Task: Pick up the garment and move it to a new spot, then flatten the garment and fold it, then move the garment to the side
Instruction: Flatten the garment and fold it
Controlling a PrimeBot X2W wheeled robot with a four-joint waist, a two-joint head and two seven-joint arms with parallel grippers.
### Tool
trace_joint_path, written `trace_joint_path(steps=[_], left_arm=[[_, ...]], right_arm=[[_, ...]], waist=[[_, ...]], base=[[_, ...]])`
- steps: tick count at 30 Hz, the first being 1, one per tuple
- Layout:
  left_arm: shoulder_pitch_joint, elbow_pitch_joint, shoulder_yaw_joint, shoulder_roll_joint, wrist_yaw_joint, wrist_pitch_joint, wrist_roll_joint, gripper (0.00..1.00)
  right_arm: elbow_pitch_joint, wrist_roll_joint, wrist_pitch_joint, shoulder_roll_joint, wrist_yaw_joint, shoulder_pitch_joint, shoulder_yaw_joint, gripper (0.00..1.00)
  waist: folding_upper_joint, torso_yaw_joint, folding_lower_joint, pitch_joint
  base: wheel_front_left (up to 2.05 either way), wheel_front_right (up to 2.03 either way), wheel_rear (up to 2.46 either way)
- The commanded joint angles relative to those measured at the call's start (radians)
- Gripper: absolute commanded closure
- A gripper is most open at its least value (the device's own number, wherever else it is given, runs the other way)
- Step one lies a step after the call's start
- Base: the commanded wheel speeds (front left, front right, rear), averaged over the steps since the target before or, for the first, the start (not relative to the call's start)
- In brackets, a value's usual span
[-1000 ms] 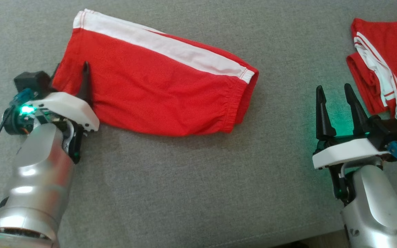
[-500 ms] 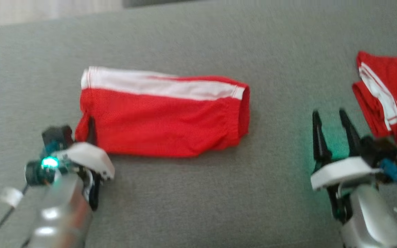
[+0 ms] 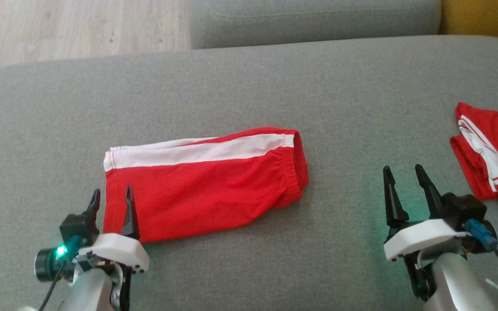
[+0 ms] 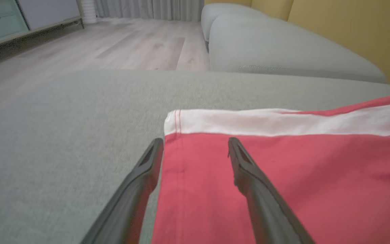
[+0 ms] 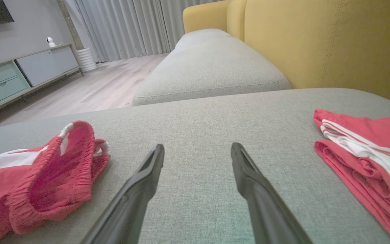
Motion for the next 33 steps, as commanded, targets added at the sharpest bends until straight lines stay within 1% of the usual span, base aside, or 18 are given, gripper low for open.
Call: trace_joint_path(steps=[1, 6, 8, 13, 18, 19, 24, 29, 33], left_arm=[[0.001, -0.058, 0.047, 0.016, 0.005, -0.010, 0.027, 0.00], [0.114, -0.195, 0.082, -0.014, 0.005, -0.010, 0.120, 0.00], [0.154, -0.234, 0.084, -0.025, -0.005, -0.010, 0.151, 0.00], [0.222, -0.319, 0.115, -0.051, -0.013, -0.010, 0.190, 0.00], [0.249, -0.343, 0.128, -0.067, -0.028, -0.010, 0.210, 0.00], [0.249, -0.343, 0.128, -0.067, -0.028, -0.010, 0.210, 0.00], [0.238, -0.346, 0.114, -0.077, -0.049, -0.010, 0.221, 0.00], [0.222, -0.339, 0.099, -0.082, -0.064, -0.010, 0.220, 0.00], [0.216, -0.335, 0.099, -0.083, -0.066, -0.010, 0.217, 0.00]], right_arm=[[-0.026, -0.007, -0.007, 0.003, -0.001, -0.009, 0.031, 0.00], [-0.036, 0.018, -0.007, 0.003, -0.001, -0.003, 0.070, 0.00], [-0.041, 0.031, -0.007, 0.003, -0.001, -0.002, 0.088, 0.00], [-0.047, 0.075, -0.007, 0.003, -0.001, -0.016, 0.143, 0.00], [-0.014, 0.108, -0.007, 0.003, -0.001, -0.058, 0.203, 0.00], [-0.014, 0.108, -0.007, 0.003, -0.001, -0.058, 0.203, 0.00], [0.046, 0.147, -0.007, 0.003, -0.001, -0.118, 0.235, 0.00], [0.148, 0.157, -0.007, 0.003, -0.001, -0.174, 0.223, 0.00], [0.240, 0.152, -0.007, 0.003, -0.001, -0.204, 0.189, 0.00]], waist=[[0.0000, 0.000, 0.0000, -0.010], [0.0000, 0.008, 0.0000, -0.053], [0.0000, 0.016, 0.0000, -0.066], [0.0000, 0.041, 0.0000, -0.080], [0.0000, 0.090, 0.0000, -0.076], [0.0000, 0.090, 0.0000, -0.076], [0.0000, 0.166, 0.0000, -0.045], [0.0000, 0.232, 0.0000, -0.004], [0.0000, 0.259, 0.0000, 0.027]], base=[[0.00, 0.00, 0.00], [0.00, 0.00, 0.00], [0.00, 0.00, 0.00], [0.00, 0.00, 0.00], [0.00, 0.00, 0.00], [0.00, 0.00, 0.00], [0.00, 0.00, 0.00], [0.00, 0.00, 0.00], [0.00, 0.00, 0.00]])
